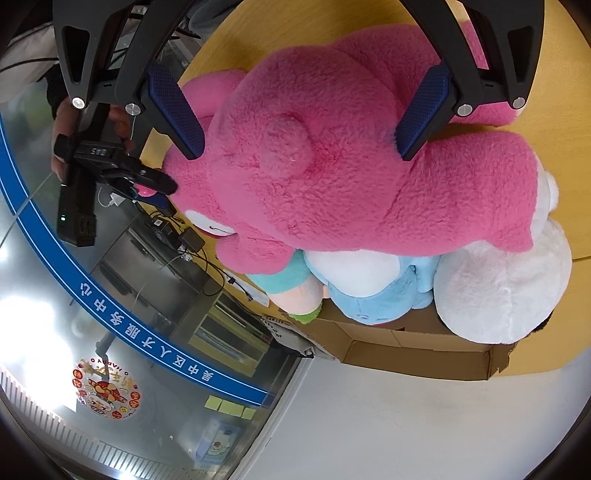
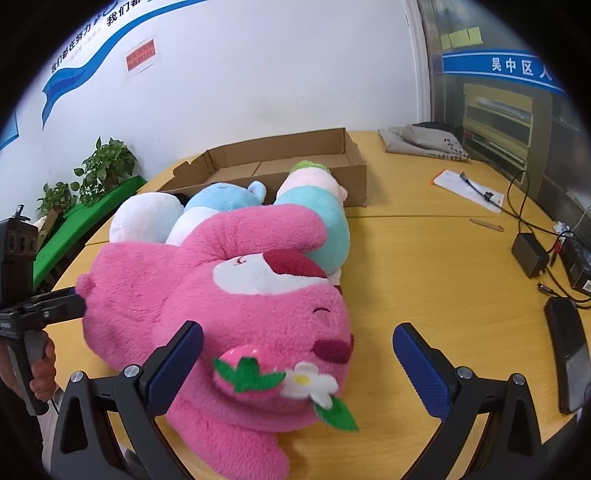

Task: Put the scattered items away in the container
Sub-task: 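Close the left gripper on the pink bear while the right gripper also grips it, lift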

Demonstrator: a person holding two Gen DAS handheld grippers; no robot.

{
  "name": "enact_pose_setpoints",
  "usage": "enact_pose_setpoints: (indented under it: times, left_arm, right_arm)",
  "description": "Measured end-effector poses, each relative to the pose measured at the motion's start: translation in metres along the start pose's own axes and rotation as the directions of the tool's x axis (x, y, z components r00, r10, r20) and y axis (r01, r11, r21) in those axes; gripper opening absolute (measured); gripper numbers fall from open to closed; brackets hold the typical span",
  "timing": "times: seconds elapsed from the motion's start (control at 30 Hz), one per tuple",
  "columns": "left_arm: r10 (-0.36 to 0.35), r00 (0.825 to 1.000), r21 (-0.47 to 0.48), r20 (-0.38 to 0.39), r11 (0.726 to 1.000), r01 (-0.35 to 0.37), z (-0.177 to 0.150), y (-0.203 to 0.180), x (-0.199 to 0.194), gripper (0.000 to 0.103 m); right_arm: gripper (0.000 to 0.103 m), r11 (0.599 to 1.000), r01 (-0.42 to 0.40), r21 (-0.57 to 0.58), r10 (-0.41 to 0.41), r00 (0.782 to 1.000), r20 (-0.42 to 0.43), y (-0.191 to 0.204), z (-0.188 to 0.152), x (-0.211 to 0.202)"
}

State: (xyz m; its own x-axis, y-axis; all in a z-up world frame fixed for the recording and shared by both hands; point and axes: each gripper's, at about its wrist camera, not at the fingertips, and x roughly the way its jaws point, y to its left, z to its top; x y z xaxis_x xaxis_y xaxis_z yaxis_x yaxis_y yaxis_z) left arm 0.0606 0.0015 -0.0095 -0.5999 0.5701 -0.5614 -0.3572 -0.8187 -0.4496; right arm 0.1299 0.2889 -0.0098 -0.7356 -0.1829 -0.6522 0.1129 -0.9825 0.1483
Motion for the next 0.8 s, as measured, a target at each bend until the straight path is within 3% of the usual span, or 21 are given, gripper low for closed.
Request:
enact_pose_setpoints:
  times: [0.17,0.27,0.4,0.57,0.8]
  left_arm:
    - [0.000,0.999,-0.014,-0.041,1.000,-0.001,-0.001,0.012,0.011,0.103]
    - [-0.027,0.999,-0.039,-0.046,0.999,0.025,-0.004,0.024,0.017,0.102]
    - [-0.054,0.998,-0.063,-0.037,0.997,0.052,-0.006,0.033,0.017,0.095]
    - [-0.060,0.998,-0.079,-0.036,0.995,0.057,-0.009,0.035,0.009,0.079]
    - [0.001,1.000,-0.046,-0.025,0.999,-0.003,-0.016,0.018,-0.007,0.059]
  right_arm:
    - [0.102,0.999,-0.034,0.015,0.034,0.999,-0.013,0.000,-0.002,0.029]
    - [0.102,0.989,-0.126,0.083,0.127,0.992,-0.012,-0.013,-0.007,0.045]
    - [0.102,0.953,-0.252,0.168,0.260,0.965,-0.029,-0.028,-0.017,0.058]
    - [0.101,0.959,-0.245,0.143,0.251,0.968,-0.022,-0.019,-0.016,0.054]
    - [0.079,0.992,-0.130,0.001,0.130,0.992,-0.007,0.016,-0.011,0.031]
